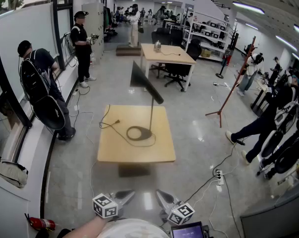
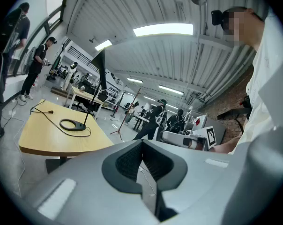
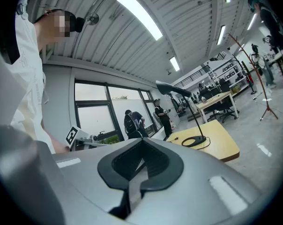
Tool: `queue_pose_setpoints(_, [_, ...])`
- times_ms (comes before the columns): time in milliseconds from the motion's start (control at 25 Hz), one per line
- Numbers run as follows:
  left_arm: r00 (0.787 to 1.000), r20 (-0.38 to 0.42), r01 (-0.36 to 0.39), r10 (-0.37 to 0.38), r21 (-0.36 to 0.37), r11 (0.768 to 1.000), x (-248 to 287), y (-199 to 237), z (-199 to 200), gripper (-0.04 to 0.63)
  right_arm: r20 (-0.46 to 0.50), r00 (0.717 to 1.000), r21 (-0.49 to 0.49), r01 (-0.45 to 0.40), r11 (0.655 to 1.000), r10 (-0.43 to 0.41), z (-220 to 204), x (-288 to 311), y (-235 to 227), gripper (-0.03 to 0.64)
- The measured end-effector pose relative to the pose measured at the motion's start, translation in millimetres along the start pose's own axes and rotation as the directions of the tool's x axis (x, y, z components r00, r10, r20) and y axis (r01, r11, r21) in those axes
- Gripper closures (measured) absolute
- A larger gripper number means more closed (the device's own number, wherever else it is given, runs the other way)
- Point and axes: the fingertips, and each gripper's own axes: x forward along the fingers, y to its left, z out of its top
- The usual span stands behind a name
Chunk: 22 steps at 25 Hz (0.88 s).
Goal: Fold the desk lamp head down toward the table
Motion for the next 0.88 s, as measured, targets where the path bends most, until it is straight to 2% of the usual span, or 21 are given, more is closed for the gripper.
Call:
queue_pose_setpoints(200, [1.000,0.011,-0.002,0.002,-0.001,1.000,-0.3,3.7,6.4,0.594,0.047,0.999,0.011,-0.012,1.000,0.012,12.2,4.6,-4.3,0.604])
queue_pose_setpoints(560, [0.998,0.020,-0.060,0.060,-0.009,0.998,-6.3,12.1,5.3,0.594,0.020,0.999,0.018,-0.027,0.999,0.026,3.9,9.6,-5.7,0.604])
queue_pose_setpoints(880, [0.997,0.020,-0.070,0.070,-0.010,0.998,10.4,-3.7,0.2,0.594,0.027,0.999,0.046,-0.041,0.998,0.040,18.8,-0.3,-10.3,0.604])
